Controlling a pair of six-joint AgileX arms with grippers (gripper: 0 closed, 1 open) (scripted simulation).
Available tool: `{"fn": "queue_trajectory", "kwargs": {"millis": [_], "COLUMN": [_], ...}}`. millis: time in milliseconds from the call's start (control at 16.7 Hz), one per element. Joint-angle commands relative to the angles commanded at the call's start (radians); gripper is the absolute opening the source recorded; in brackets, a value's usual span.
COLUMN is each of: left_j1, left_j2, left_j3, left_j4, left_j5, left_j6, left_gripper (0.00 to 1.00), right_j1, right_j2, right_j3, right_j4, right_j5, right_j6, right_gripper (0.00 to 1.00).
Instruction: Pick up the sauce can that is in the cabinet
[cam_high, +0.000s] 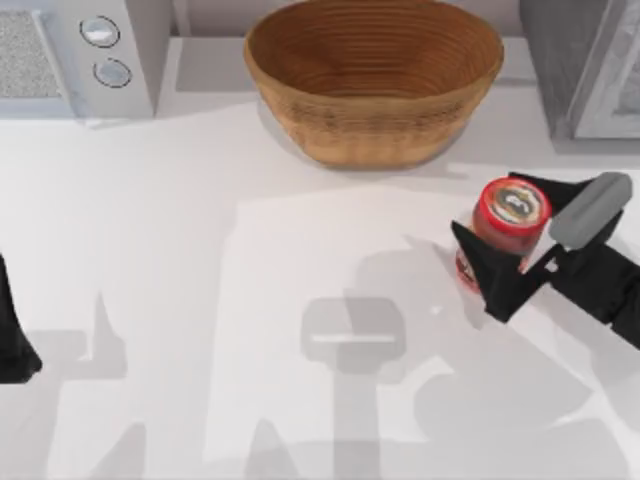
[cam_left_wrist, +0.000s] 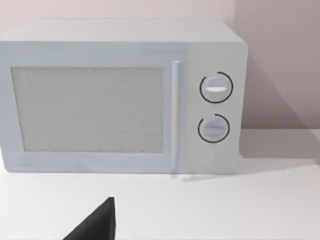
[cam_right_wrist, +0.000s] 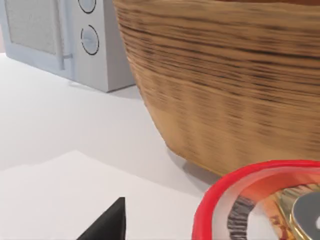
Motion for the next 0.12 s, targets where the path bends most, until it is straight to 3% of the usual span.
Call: {"fn": "queue_trajectory", "kwargs": {"millis": [120], "left_j1": [0.000], "left_j2": [0.000], "left_j3": [0.000], "left_j4": [0.000], "left_j5": [0.000], "left_j6": [0.000], "left_gripper": [1.00], "right_j1": [0.000], "right_j2": [0.000], "right_j3": [0.000], "right_j4": [0.000], "right_j5": [0.000], "right_j6": [0.000], "right_gripper": [1.00]}}
